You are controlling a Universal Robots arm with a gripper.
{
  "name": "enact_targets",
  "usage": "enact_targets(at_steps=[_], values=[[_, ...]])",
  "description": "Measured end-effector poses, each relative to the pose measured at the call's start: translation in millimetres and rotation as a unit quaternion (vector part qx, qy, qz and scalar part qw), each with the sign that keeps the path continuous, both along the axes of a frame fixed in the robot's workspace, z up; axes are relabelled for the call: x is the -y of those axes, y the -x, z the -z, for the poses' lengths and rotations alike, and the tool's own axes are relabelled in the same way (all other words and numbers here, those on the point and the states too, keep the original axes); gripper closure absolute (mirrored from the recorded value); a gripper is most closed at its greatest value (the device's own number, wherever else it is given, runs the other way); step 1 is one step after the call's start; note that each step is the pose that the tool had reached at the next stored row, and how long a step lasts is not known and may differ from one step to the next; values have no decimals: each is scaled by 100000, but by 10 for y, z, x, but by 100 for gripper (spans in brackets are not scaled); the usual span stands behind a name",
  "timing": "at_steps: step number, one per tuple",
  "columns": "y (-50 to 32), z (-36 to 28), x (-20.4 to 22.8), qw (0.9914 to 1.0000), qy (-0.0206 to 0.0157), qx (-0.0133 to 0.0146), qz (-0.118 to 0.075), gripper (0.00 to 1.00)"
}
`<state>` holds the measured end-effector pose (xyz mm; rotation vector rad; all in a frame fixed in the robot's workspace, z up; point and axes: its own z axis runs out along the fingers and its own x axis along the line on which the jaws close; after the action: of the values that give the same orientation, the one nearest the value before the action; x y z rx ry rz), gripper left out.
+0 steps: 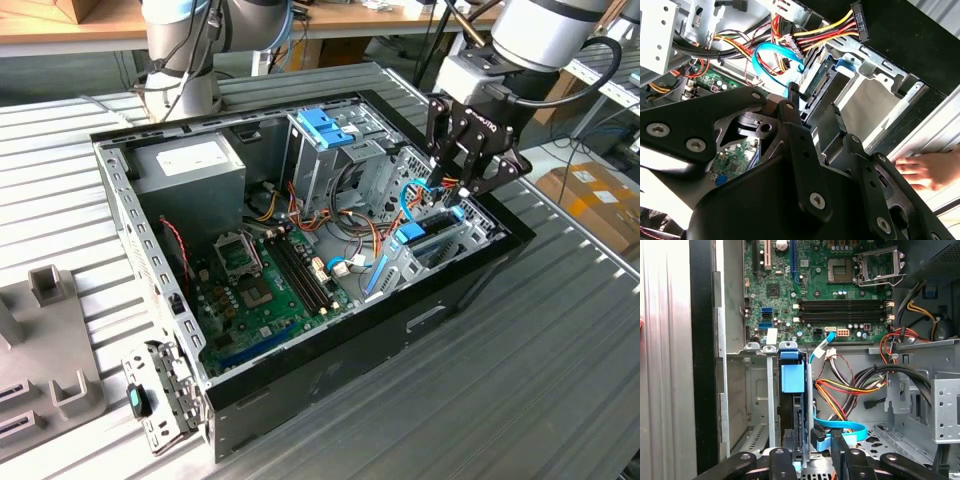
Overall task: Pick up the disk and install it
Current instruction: 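Insert the first disk wire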
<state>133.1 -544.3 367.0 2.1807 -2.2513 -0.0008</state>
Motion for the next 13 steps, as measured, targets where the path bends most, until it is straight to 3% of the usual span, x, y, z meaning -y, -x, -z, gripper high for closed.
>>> enact_targets(at_steps=[5,9,13], values=[[-1,1,1,100000,-6,-2,6,59],[-2,1,0,100000,-6,-2,6,84],[-2,1,0,100000,-6,-1,5,84]])
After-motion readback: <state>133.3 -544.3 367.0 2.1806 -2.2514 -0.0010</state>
